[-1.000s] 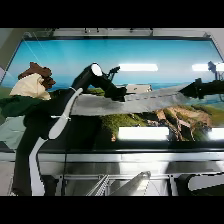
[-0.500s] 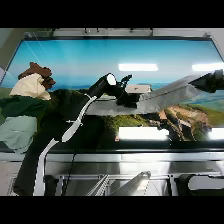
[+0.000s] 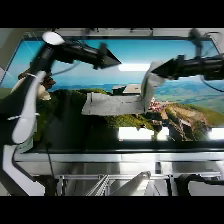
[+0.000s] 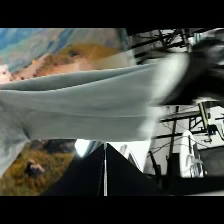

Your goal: Fold the shirts.

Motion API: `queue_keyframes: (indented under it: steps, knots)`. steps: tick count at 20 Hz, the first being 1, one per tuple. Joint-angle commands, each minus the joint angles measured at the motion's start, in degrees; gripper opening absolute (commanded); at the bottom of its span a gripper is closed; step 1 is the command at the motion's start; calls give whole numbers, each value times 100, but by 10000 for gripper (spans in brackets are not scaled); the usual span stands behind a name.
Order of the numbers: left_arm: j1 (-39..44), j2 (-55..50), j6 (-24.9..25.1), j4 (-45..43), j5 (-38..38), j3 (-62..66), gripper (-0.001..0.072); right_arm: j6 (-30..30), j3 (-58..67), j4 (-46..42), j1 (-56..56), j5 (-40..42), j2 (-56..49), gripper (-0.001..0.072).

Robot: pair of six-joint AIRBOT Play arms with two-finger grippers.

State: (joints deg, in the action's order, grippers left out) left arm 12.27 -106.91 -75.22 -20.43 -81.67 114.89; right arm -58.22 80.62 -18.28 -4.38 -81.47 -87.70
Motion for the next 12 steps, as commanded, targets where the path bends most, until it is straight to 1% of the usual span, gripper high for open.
queue_keyframes:
  steps: [1,4,7,8,9,10,12]
  knots:
    - [-1036,940,52,-11,-1121,-48,18,-173,4,-396,1558,1991,-411,17]
    - [-1482,1394,66,-247,-1283,-48,19,-160,13,-72,2662,3303,-1193,17]
    - [-1681,1622,184,-245,-1554,-48,19,0,356,291,3405,3851,-2015,18]
    - [-1683,1659,203,-243,-1644,-48,19,146,535,568,3563,3875,-2212,66]
    - [-1683,1665,238,-240,-1696,-48,19,439,675,835,3639,3757,-2291,296]
    - [-1681,1668,238,-240,-1731,-48,19,614,785,905,3637,3587,-2271,360]
    - [-1681,1668,240,-243,-1735,-50,19,614,833,710,3362,3053,-2050,362]
